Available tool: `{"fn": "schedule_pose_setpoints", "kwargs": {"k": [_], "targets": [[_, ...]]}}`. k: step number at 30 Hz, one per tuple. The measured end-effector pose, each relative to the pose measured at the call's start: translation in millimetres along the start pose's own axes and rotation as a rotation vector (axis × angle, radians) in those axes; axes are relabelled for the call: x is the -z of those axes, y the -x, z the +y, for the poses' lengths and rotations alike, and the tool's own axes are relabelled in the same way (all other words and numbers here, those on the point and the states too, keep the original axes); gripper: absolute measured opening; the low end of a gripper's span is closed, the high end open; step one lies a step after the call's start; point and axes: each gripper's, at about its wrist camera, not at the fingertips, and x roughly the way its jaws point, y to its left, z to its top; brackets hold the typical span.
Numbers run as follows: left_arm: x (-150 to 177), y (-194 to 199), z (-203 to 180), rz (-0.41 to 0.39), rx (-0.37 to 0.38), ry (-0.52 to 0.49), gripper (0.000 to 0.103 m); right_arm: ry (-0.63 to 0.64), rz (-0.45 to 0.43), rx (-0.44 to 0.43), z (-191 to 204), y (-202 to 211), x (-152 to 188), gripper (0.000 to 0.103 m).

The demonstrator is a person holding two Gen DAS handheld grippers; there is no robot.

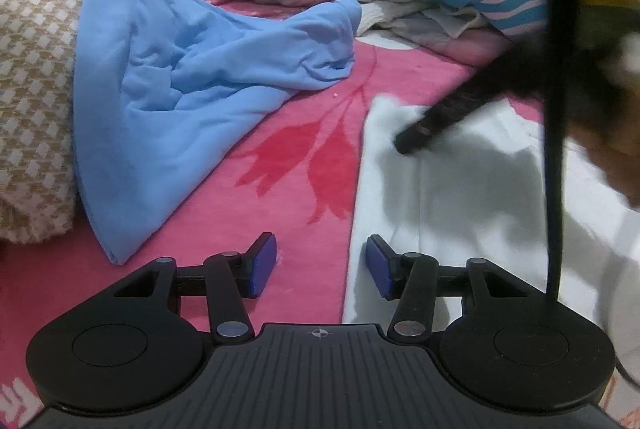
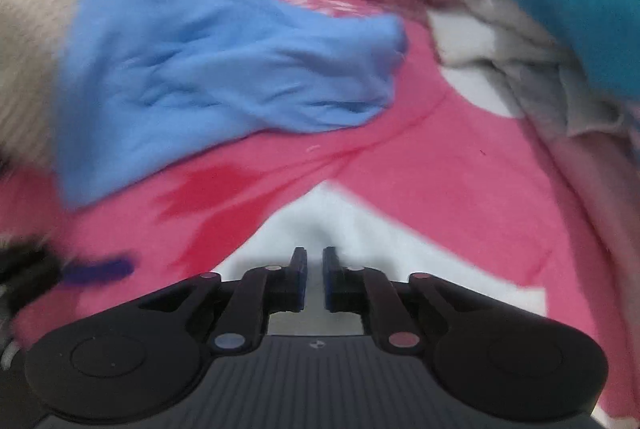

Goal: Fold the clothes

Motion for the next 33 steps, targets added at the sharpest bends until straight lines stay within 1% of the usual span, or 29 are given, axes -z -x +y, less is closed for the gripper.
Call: {"fn": "schedule_pose_setpoints", "kwargs": {"k": [3, 6, 7, 9, 10, 12, 13, 14, 15, 17, 18, 21, 23, 25, 27, 28, 31, 33], "targets": [[3.3, 2.5, 1.5, -0.010, 0.001, -0.011, 0.051, -0.173, -0.073, 0.007, -29.5, -10.5, -22.1, 0.001], [3.0, 3.6, 4.2, -0.007, 0.005, -0.006, 0.051, -0.310, -0.096, 0.010, -57.3, -0.9, -33.5, 0.003], [2.6, 3.8, 5.2, -0.005, 0.006, -0.002, 0.051, -0.316, -0.097, -0.018, -59.6, 6.9, -33.5, 0.004], [1.7, 3.9, 6.7, -0.002, 0.006, 0.006, 0.051, -0.276, -0.075, -0.093, -52.7, 20.9, -30.3, 0.004], [1.4, 3.9, 7.3, -0.001, 0.006, 0.010, 0.051, -0.246, -0.047, -0.140, -45.2, 25.2, -26.5, 0.005], [0.9, 3.4, 7.8, 0.000, 0.006, 0.012, 0.051, -0.230, 0.020, -0.209, -37.0, 15.9, -20.5, 0.015], [0.6, 2.8, 7.5, 0.000, 0.006, 0.009, 0.051, -0.232, 0.050, -0.231, -35.0, 8.5, -18.2, 0.017], [0.0, 2.0, 7.4, 0.000, 0.005, 0.006, 0.051, -0.261, 0.048, -0.214, -39.3, 0.1, -19.1, 0.017], [-0.8, 1.5, 7.1, 0.001, 0.004, 0.002, 0.051, -0.291, 0.046, -0.196, -43.7, -8.3, -20.0, 0.014], [-2.2, 2.1, 7.5, 0.005, 0.001, -0.004, 0.051, -0.359, 0.037, -0.161, -53.4, -23.3, -21.8, 0.012], [-3.1, 2.3, 8.2, 0.008, -0.001, -0.006, 0.051, -0.447, -0.004, -0.139, -63.4, -18.7, -21.3, 0.014], [-3.7, 3.8, 12.6, 0.018, -0.010, 0.004, 0.051, -0.596, -0.115, -0.075, -85.5, 18.4, -8.4, 0.015], [-5.9, 4.9, 16.2, 0.029, -0.026, 0.019, 0.050, -0.604, -0.139, -0.073, -90.7, 48.6, 9.1, 0.015], [-9.0, 9.3, 18.4, 0.022, -0.043, 0.029, 0.050, -0.587, -0.128, -0.069, -89.9, 76.3, 33.4, 0.016], [-13.1, 14.8, 17.4, 0.004, -0.042, 0.029, 0.050, -0.564, -0.084, -0.071, -84.9, 91.4, 56.0, 0.016], [-14.6, 16.5, 13.7, -0.003, -0.026, 0.018, 0.050, -0.550, -0.058, -0.074, -81.7, 97.1, 67.3, 0.016], [-16.7, 18.2, -3.3, -0.018, 0.038, -0.045, 0.050, -0.510, 0.008, -0.109, -68.0, 91.4, 89.3, 0.016], [-14.1, 14.3, -19.0, -0.022, 0.077, -0.108, 0.051, -0.490, 0.029, -0.149, -61.3, 77.7, 93.5, 0.016]]}}
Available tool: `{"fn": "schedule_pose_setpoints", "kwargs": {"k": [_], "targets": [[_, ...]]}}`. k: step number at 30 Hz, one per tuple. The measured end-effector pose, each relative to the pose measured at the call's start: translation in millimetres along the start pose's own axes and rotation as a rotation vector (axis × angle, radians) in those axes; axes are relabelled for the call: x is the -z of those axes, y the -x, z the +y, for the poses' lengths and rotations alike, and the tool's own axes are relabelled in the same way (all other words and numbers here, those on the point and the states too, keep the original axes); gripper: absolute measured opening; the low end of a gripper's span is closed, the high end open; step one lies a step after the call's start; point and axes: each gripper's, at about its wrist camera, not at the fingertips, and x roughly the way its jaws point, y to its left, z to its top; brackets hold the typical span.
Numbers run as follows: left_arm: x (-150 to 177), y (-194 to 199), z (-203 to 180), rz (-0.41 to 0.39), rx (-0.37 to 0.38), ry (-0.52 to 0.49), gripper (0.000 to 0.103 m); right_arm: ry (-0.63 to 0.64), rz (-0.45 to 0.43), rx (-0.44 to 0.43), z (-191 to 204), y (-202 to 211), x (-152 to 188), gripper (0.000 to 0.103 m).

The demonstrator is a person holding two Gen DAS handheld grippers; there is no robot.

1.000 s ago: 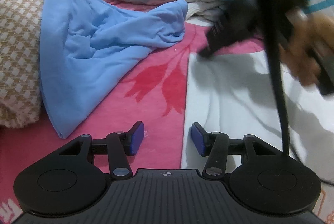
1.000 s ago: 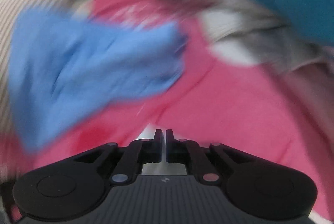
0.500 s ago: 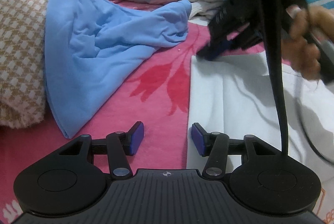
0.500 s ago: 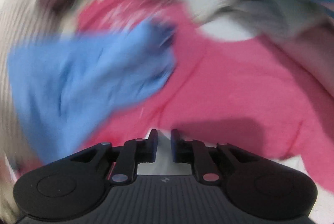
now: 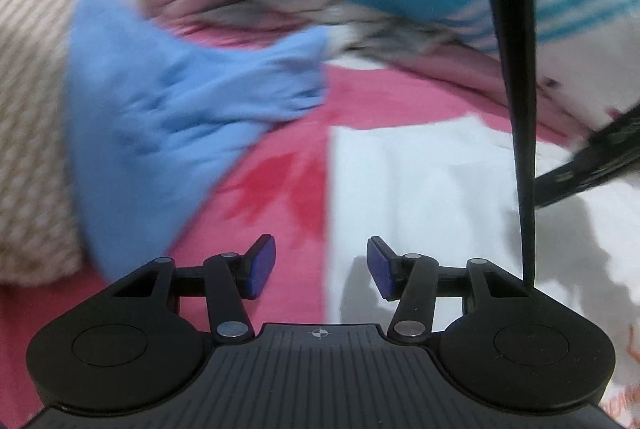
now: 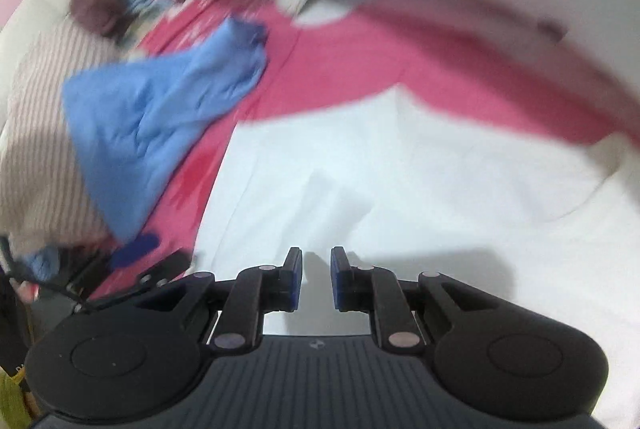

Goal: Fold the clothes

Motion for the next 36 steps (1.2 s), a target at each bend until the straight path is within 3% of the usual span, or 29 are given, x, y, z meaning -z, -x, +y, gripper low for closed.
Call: {"fn": "schedule_pose_setpoints", "kwargs": {"k": [3, 7, 8, 11, 13, 16, 20, 22, 25, 28, 31, 33, 36], "targets": [[8.1, -13.9, -16.3, 0.034, -0.006, -0.065, 0.051, -0.018, -0.045, 0.035, -14.3, -18.1, -10.4, 0.015], [11.0, -18.4, -16.2, 0.049, -0.024, -0.041, 0.052, -0.331, -0.224, 0.033, -70.2, -6.4, -26.7, 0.012], [10.1, -17.6, -15.8, 0.049, -0.028, -0.035, 0.052, -0.342, -0.253, 0.028, -71.4, 2.3, -24.8, 0.013], [11.0, -9.2, -13.0, 0.045, -0.037, -0.022, 0.052, -0.306, -0.225, -0.080, -58.7, 17.8, -9.8, 0.014], [9.8, -7.5, -13.6, 0.039, -0.045, -0.023, 0.052, -0.250, -0.118, -0.161, -42.5, 2.8, -1.6, 0.014], [10.3, -11.2, -16.4, 0.039, -0.066, -0.047, 0.052, -0.193, -0.009, -0.213, -28.6, -30.4, 0.5, 0.014], [12.6, -11.9, -20.5, 0.027, -0.090, -0.085, 0.054, -0.395, -0.144, -0.219, -59.1, -44.4, -13.3, 0.010], [12.6, -10.6, -20.5, 0.023, -0.103, -0.083, 0.054, -0.507, -0.242, -0.178, -74.5, -28.9, -11.8, 0.012], [12.3, -7.0, -19.3, 0.016, -0.123, -0.060, 0.054, -0.457, -0.254, -0.193, -62.7, -7.2, -5.1, 0.014], [12.3, -3.0, -18.5, 0.003, -0.145, -0.041, 0.054, -0.244, -0.092, -0.258, -22.4, -22.5, -6.7, 0.014], [14.2, -1.8, -16.9, 0.002, -0.162, -0.032, 0.054, -0.110, -0.006, -0.207, 4.0, -58.8, -17.0, 0.013], [16.6, -1.9, -14.9, 0.002, -0.178, -0.027, 0.054, -0.176, -0.046, -0.210, -5.1, -72.2, -34.0, 0.006], [19.8, -2.6, -9.7, 0.011, -0.194, -0.009, 0.054, -0.292, -0.162, -0.181, -18.0, -72.4, -55.7, 0.008]]}}
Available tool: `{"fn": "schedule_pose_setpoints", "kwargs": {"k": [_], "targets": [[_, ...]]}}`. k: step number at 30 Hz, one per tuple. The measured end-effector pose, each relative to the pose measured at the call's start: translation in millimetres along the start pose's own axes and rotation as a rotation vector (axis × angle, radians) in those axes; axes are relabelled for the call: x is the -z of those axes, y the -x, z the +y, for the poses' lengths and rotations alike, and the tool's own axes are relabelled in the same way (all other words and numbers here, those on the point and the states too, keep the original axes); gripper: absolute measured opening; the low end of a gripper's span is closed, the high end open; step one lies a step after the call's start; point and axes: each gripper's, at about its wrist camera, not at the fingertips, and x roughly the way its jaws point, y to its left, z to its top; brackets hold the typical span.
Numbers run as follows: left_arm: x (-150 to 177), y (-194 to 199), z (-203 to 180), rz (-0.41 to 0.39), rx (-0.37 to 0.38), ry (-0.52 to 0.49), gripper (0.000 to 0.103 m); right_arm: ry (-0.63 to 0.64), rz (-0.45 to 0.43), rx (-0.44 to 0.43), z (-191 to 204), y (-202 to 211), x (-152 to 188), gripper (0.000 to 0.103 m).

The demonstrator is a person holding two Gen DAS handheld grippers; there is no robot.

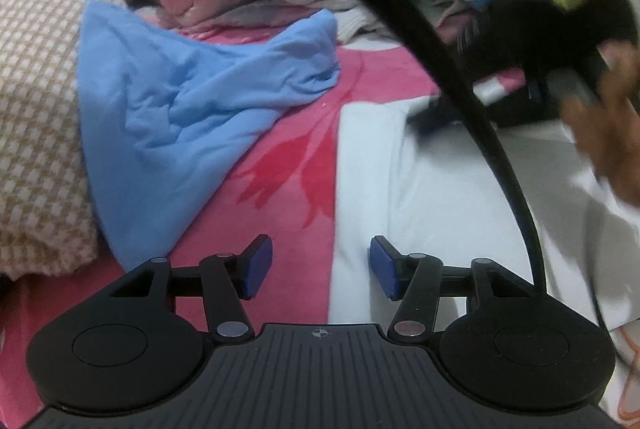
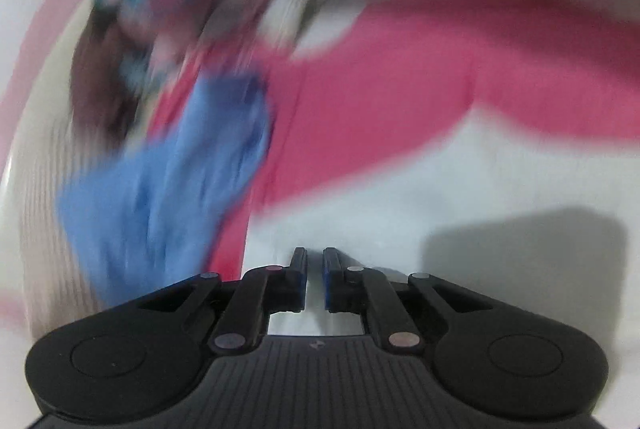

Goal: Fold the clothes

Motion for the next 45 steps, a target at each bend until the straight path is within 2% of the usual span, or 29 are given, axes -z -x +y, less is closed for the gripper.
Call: {"fn": "schedule_pose_setpoints", "kwargs": {"k": [1, 3, 6, 8, 10, 12, 13, 16, 18, 20, 23, 26, 27, 30, 32, 34, 39, 45], "targets": [[0.3, 0.0, 2.1, 0.003, -0.001, 0.009, 0.054, -0.019, -0.041, 0.011, 0.2, 3.9, -6.1, 0.010], [0.5, 0.6, 5.9, 0.006, -0.001, 0.026, 0.054, -0.026, -0.048, -0.010, 3.7, 14.5, -9.8, 0.011], [0.0, 1.4, 9.9, 0.008, 0.002, 0.048, 0.054, 0.092, 0.041, -0.046, 22.7, 26.5, 6.4, 0.011], [0.8, 2.2, 11.0, 0.005, 0.008, 0.050, 0.054, 0.179, 0.139, -0.063, 34.3, 24.2, 22.0, 0.011], [2.8, 1.3, 11.2, 0.004, 0.010, 0.042, 0.054, 0.239, 0.192, -0.037, 40.7, 12.4, 31.7, 0.011], [4.2, 0.3, 11.4, -0.001, 0.005, 0.033, 0.054, 0.223, 0.166, 0.007, 34.8, 0.5, 27.0, 0.011], [4.7, -0.2, 11.5, -0.004, 0.001, 0.029, 0.054, 0.166, 0.131, 0.011, 26.1, -7.3, 18.0, 0.010], [5.8, -1.7, 14.1, -0.004, -0.012, 0.030, 0.054, -0.004, 0.027, -0.022, 7.2, -10.3, -0.3, 0.008], [6.1, -2.3, 17.8, 0.003, -0.017, 0.046, 0.054, -0.023, -0.018, -0.023, 9.3, 1.9, -2.6, 0.011], [5.8, -2.2, 21.5, 0.011, -0.025, 0.064, 0.054, 0.002, 0.002, -0.053, 15.7, 12.0, 2.9, 0.011], [4.5, -2.8, 26.9, 0.032, -0.033, 0.096, 0.054, 0.052, 0.110, -0.113, 24.3, 14.3, 18.3, 0.014], [5.0, -1.5, 30.1, 0.037, -0.039, 0.104, 0.054, 0.066, 0.192, -0.099, 27.1, 2.2, 30.3, 0.017], [4.8, -0.7, 30.5, 0.038, -0.042, 0.104, 0.054, 0.045, 0.191, -0.081, 23.6, -4.3, 28.6, 0.017], [3.2, 3.0, 32.5, 0.045, -0.050, 0.107, 0.054, -0.087, 0.104, -0.037, 1.8, -7.9, 23.6, 0.015], [2.3, 8.1, 33.8, 0.043, -0.055, 0.110, 0.054, -0.222, -0.003, -0.027, -14.9, 11.7, 19.3, 0.017], [1.8, 14.1, 35.0, 0.045, -0.059, 0.117, 0.054, -0.226, -0.069, -0.012, -19.2, 38.6, 18.1, 0.018], [4.4, 35.0, 33.3, 0.048, -0.052, 0.141, 0.054, -0.143, -0.053, 0.009, -20.3, 105.5, 39.6, 0.025], [20.7, 82.0, 3.9, 0.013, 0.022, 0.075, 0.054, -0.034, 0.065, 0.096, -31.6, 176.1, 121.1, 0.027]]}}
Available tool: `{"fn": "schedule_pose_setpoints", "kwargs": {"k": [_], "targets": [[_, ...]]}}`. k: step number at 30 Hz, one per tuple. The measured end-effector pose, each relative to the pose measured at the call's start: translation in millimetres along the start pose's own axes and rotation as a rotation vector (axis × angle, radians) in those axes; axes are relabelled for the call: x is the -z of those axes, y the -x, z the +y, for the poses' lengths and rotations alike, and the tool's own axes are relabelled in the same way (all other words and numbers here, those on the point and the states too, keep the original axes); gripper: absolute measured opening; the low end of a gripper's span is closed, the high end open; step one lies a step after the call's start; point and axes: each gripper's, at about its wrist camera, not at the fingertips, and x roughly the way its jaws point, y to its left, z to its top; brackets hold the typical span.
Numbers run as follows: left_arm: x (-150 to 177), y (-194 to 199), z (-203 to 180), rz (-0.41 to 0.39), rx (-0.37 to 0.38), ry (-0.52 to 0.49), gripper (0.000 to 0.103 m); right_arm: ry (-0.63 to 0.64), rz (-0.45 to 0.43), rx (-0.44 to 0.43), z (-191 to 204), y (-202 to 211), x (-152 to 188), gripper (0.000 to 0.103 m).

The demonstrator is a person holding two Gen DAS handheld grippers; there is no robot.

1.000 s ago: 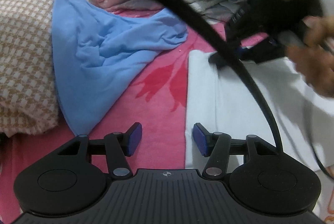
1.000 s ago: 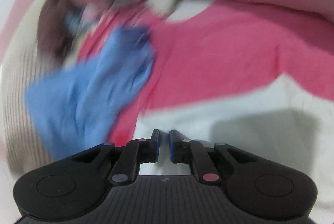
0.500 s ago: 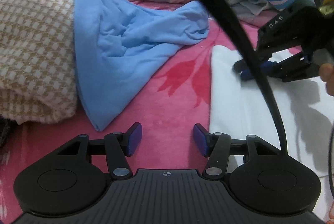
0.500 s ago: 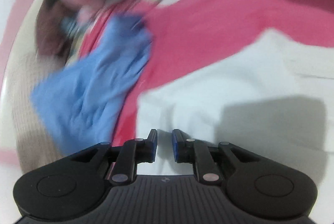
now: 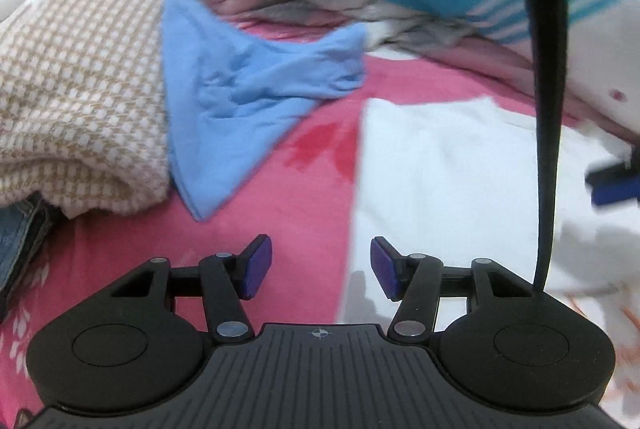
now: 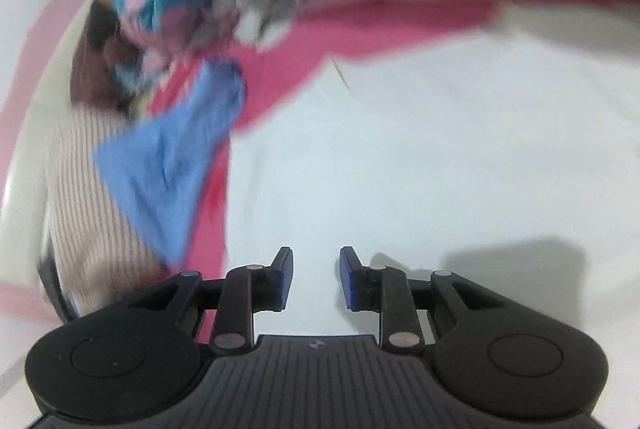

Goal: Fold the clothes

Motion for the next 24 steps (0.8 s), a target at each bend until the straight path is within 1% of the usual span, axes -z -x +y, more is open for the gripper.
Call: {"fn": "schedule_pose_setpoints", "kwargs": {"k": [2, 3, 6, 8, 10, 11, 12, 13, 14, 15, 16, 18, 19, 20, 21, 22, 23, 24], "targets": [[13.4, 17.6, -17.9, 0.014, 0.037, -0.033, 0.054, 0.022, 0.044, 0.048, -6.2, 13.6, 34.8, 0.027], [20.3, 26.4, -27.1, 0.022, 0.056, -0.049, 0.054, 0.047, 0.056, 0.090, -5.5, 14.9, 49.9, 0.027], [47.1, 49.6, -55.8, 0.069, 0.113, -0.089, 0.055, 0.143, 0.062, 0.249, -5.1, 32.4, 96.1, 0.027], [68.1, 60.2, -73.8, 0.114, 0.143, -0.111, 0.055, 0.220, 0.045, 0.375, -3.8, 43.2, 120.6, 0.028], [87.6, 64.2, -84.6, 0.172, 0.173, -0.095, 0.056, 0.290, 0.030, 0.492, -4.2, 49.1, 141.4, 0.035], [96.3, 64.7, -88.6, 0.198, 0.182, -0.081, 0.058, 0.316, 0.031, 0.530, -6.5, 48.8, 148.0, 0.040], [104.3, 63.5, -92.0, 0.221, 0.183, -0.069, 0.059, 0.338, 0.032, 0.564, -9.0, 48.3, 154.0, 0.042], [112.1, 61.3, -95.1, 0.242, 0.178, -0.059, 0.060, 0.337, 0.033, 0.578, -12.9, 45.9, 156.9, 0.042], [118.5, 58.7, -97.1, 0.257, 0.173, -0.048, 0.062, 0.336, 0.034, 0.593, -16.8, 43.5, 159.7, 0.044], [123.3, 57.0, -97.9, 0.258, 0.167, -0.038, 0.066, 0.332, 0.035, 0.605, -21.0, 41.4, 162.5, 0.051], [126.7, 57.0, -98.5, 0.244, 0.167, -0.031, 0.069, 0.313, 0.030, 0.607, -26.3, 41.3, 164.6, 0.054], [128.8, 55.3, -99.0, 0.239, 0.183, -0.012, 0.082, 0.295, 0.010, 0.603, -30.1, 41.9, 166.2, 0.063], [128.9, 54.1, -98.9, 0.244, 0.194, -0.001, 0.086, 0.292, 0.015, 0.604, -31.0, 39.6, 166.2, 0.066], [129.1, 52.2, -99.1, 0.250, 0.207, 0.004, 0.097, 0.289, 0.020, 0.604, -31.9, 37.4, 166.2, 0.072], [129.5, 49.8, -99.7, 0.257, 0.221, 0.005, 0.103, 0.286, 0.025, 0.605, -32.8, 35.1, 166.2, 0.081], [129.5, 48.0, -101.4, 0.262, 0.223, -0.001, 0.103, 0.283, 0.030, 0.606, -33.7, 32.8, 166.2, 0.087], [129.3, 47.0, -104.3, 0.264, 0.212, -0.013, 0.103, 0.282, 0.036, 0.607, -34.4, 30.5, 166.3, 0.101], [130.3, 47.7, -107.4, 0.263, 0.201, -0.023, 0.103, 0.286, 0.046, 0.617, -34.0, 27.8, 167.3, 0.103]]}}
